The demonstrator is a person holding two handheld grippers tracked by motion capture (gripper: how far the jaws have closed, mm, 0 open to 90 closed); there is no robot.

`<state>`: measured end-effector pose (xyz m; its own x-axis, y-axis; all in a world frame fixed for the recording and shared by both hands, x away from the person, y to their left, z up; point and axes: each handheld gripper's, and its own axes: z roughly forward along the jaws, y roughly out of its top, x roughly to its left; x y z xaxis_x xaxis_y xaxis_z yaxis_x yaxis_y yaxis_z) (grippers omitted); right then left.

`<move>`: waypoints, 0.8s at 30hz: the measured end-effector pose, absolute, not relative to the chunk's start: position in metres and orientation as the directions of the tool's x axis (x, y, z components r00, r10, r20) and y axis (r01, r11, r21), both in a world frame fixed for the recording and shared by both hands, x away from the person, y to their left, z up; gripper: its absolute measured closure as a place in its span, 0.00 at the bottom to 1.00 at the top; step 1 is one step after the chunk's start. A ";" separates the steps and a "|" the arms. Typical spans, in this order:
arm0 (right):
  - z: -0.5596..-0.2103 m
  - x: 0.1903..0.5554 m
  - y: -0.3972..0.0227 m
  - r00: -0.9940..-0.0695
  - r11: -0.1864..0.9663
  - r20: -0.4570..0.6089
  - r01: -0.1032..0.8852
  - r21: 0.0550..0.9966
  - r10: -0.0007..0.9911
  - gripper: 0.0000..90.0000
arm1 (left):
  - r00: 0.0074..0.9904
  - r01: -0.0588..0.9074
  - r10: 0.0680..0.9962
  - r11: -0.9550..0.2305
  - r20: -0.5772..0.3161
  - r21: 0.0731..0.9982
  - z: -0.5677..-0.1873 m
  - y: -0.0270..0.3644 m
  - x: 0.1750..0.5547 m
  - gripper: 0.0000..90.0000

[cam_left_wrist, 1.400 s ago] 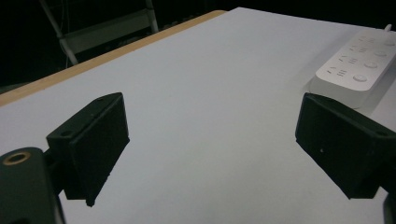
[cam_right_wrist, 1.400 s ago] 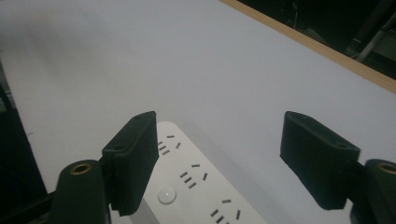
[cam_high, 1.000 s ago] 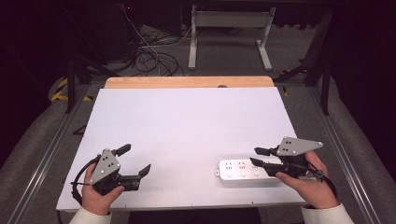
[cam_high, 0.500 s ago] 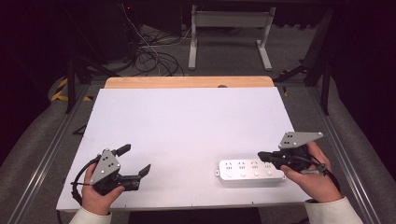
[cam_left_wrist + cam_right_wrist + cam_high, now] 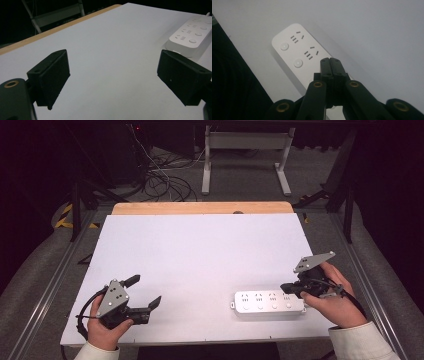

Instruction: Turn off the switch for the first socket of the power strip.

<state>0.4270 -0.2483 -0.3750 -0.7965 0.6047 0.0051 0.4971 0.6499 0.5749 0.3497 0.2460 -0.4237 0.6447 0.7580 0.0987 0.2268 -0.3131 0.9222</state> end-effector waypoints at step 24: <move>-0.401 0.437 -0.245 -0.775 0.728 0.032 0.606 0.321 0.631 1.00 | 0.645 0.232 0.758 -0.317 0.098 0.920 -0.425 0.245 0.350 0.13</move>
